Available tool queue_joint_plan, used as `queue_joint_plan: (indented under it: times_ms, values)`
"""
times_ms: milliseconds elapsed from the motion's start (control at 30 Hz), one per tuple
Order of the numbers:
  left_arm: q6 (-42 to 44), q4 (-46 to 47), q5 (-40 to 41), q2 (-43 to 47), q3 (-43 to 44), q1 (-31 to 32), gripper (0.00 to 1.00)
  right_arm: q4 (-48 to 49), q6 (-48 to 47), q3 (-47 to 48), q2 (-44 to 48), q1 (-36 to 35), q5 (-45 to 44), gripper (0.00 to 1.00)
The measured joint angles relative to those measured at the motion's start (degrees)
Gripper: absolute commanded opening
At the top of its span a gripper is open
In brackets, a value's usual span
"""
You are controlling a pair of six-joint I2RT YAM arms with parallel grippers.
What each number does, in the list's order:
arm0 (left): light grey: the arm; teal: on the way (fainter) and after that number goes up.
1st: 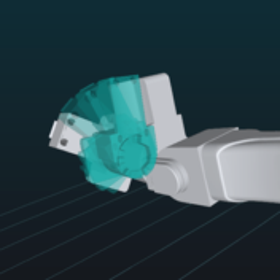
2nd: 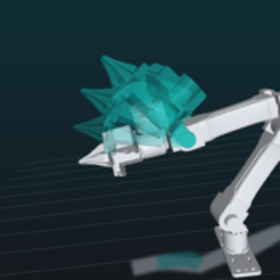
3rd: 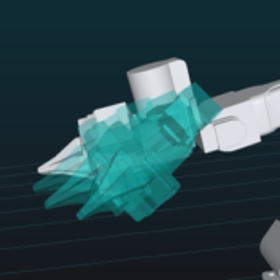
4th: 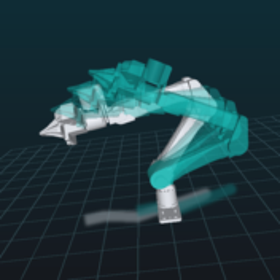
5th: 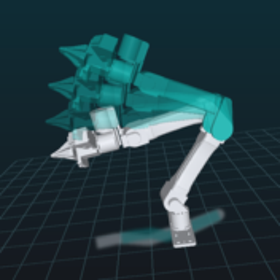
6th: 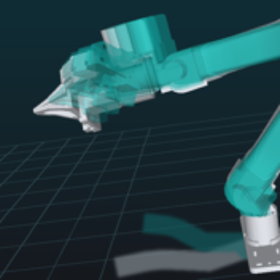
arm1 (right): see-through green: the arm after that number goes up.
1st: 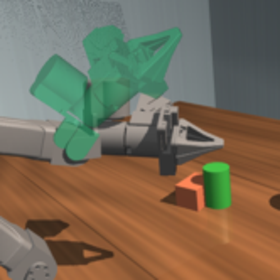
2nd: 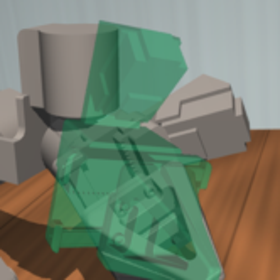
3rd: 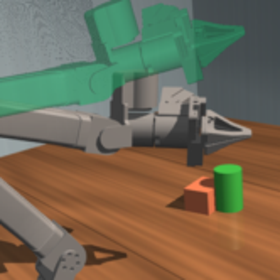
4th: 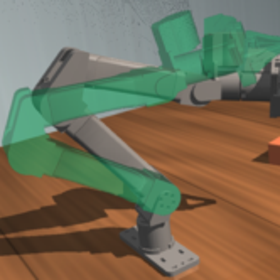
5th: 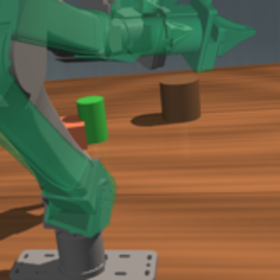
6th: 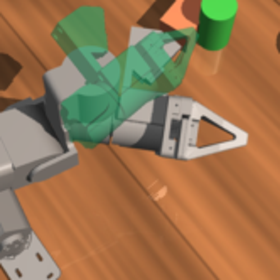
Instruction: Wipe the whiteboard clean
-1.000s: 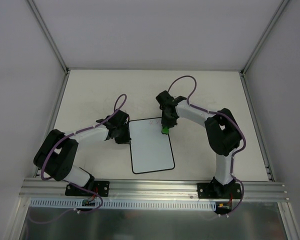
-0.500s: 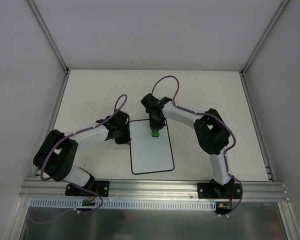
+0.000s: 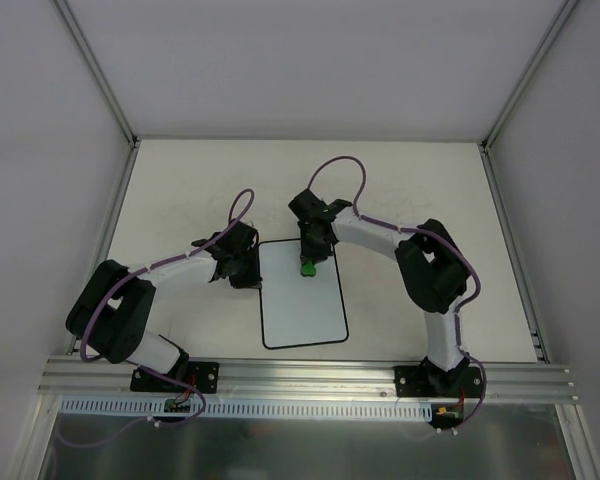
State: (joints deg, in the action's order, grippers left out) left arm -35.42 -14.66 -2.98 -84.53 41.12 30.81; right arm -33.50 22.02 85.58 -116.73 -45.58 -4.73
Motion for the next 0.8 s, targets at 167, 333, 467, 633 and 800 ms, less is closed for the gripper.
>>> queue_joint_plan:
  times_ms: [167,333,467,633,800]
  values:
    - [0.0,0.44,0.0,0.33,-0.42,0.0,0.0,1.51,0.44,-11.69,8.39,6.91,-0.33,0.0]
    - [0.02,0.68,-0.09,0.35,-0.46,0.28,0.0,2.75,0.81,-15.74,11.39,9.44,-0.57,0.0]
    - [0.13,0.35,-0.13,0.48,-0.46,0.28,0.0,2.32,0.22,-14.56,10.71,7.48,-2.6,0.0]
    - [0.39,-0.57,-0.11,0.79,-0.46,0.26,0.0,0.94,-0.24,-7.56,5.66,1.95,-3.37,0.0]
    - [0.79,-0.63,-0.09,0.81,-0.46,0.26,0.0,0.66,-0.46,2.34,-1.38,-2.19,-1.84,0.0]
